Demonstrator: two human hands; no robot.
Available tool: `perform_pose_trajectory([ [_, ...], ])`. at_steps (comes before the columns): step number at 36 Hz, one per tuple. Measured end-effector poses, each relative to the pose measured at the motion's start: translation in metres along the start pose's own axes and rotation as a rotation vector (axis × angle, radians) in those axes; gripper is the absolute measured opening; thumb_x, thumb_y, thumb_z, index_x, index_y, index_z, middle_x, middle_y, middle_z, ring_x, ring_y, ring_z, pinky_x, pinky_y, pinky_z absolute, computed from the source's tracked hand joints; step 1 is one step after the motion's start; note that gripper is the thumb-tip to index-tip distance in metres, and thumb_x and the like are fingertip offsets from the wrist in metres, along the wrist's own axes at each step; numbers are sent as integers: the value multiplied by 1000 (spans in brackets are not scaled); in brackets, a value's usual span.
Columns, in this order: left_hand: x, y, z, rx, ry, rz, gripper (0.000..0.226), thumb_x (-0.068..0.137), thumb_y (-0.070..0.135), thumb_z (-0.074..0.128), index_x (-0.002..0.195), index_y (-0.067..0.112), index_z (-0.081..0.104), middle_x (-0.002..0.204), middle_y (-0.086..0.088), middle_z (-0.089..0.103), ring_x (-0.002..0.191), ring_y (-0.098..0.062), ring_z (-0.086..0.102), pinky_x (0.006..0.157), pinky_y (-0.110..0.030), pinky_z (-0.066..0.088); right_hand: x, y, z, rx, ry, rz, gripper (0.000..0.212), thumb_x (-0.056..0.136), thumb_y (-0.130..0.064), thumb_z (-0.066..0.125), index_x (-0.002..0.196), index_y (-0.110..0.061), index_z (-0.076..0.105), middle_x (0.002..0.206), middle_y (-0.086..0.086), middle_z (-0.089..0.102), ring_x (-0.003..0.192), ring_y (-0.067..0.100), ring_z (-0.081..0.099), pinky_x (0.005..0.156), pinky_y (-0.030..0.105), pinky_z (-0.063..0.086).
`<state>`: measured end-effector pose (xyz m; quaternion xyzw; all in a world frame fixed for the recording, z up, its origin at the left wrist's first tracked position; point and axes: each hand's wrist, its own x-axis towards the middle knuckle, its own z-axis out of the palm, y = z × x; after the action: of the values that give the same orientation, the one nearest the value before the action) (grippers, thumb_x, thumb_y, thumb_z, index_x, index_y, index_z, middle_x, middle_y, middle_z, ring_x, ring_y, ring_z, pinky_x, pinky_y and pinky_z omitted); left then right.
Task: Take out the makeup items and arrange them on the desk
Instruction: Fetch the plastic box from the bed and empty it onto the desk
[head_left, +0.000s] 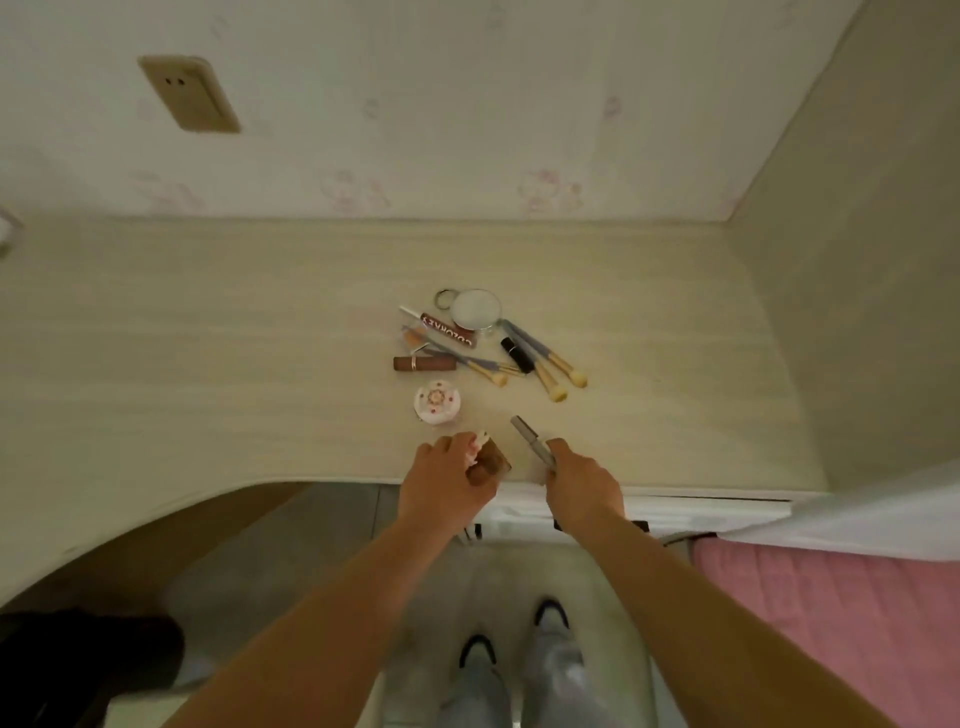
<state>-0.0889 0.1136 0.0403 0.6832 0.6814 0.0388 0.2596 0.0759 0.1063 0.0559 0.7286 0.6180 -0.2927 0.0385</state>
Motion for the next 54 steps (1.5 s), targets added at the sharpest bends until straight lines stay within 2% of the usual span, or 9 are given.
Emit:
perform_pose_trajectory([
  [4,16,-10,1,46,70,27,54,86,34,51,138,24,37,134,1,44,111,-22,40,86,-31,43,29,-13,2,-63,-37,-68,45,96,-14,41,138,-27,30,118,7,51,98,30,58,81,40,52],
  [8,26,-24,-1,99,85,52,59,84,38,54,140,23,38,135,3,44,114,-21,39,84,-30,45,56,-26,-2,-166,-20,-163,55,94,-10,42,143,-28,23,131,6,41,110,26,54,82,36,49],
  [19,70,-47,-4,205,230,265,62,65,48,76,116,18,58,113,-1,62,96,-24,57,60,-33,58,115,-50,-9,-291,115,-333,47,96,-15,42,140,-25,29,136,8,40,114,27,48,80,33,45],
  [24,88,-53,-3,307,267,340,54,79,60,48,118,22,49,112,-1,61,101,-21,50,65,-32,54,133,-51,-8,-351,142,-347,43,97,-28,39,138,-19,32,130,12,44,108,30,49,77,36,45],
  [29,94,-49,-5,389,277,317,65,80,63,42,130,20,47,119,-4,57,97,-25,52,68,-36,49,137,-48,3,-413,259,-315,49,83,-44,62,123,-17,55,109,14,59,85,30,59,61,37,49],
  [32,99,-49,-7,401,288,312,74,80,65,38,139,19,38,123,-5,54,98,-25,47,72,-37,46,138,-47,3,-419,363,-347,53,78,-46,64,122,-17,58,104,13,61,81,29,59,65,38,50],
  [40,100,-47,-5,399,198,248,80,83,69,26,146,19,23,133,-7,49,118,-24,38,100,-40,31,129,-44,7,-317,336,-317,55,89,-44,28,137,-20,43,125,14,56,105,34,56,89,45,49],
  [48,94,-40,-5,414,160,246,84,80,67,34,146,15,25,146,-7,41,135,-21,24,114,-50,21,127,-40,8,-194,302,-312,55,89,-30,55,141,-22,40,140,10,47,125,35,47,102,49,38],
  [54,86,-35,-10,426,142,228,92,73,67,38,147,15,24,152,-6,27,138,-25,14,116,-47,4,112,-40,-6,-145,275,-329,51,98,-28,36,147,-19,24,151,5,28,138,27,25,115,40,20],
])
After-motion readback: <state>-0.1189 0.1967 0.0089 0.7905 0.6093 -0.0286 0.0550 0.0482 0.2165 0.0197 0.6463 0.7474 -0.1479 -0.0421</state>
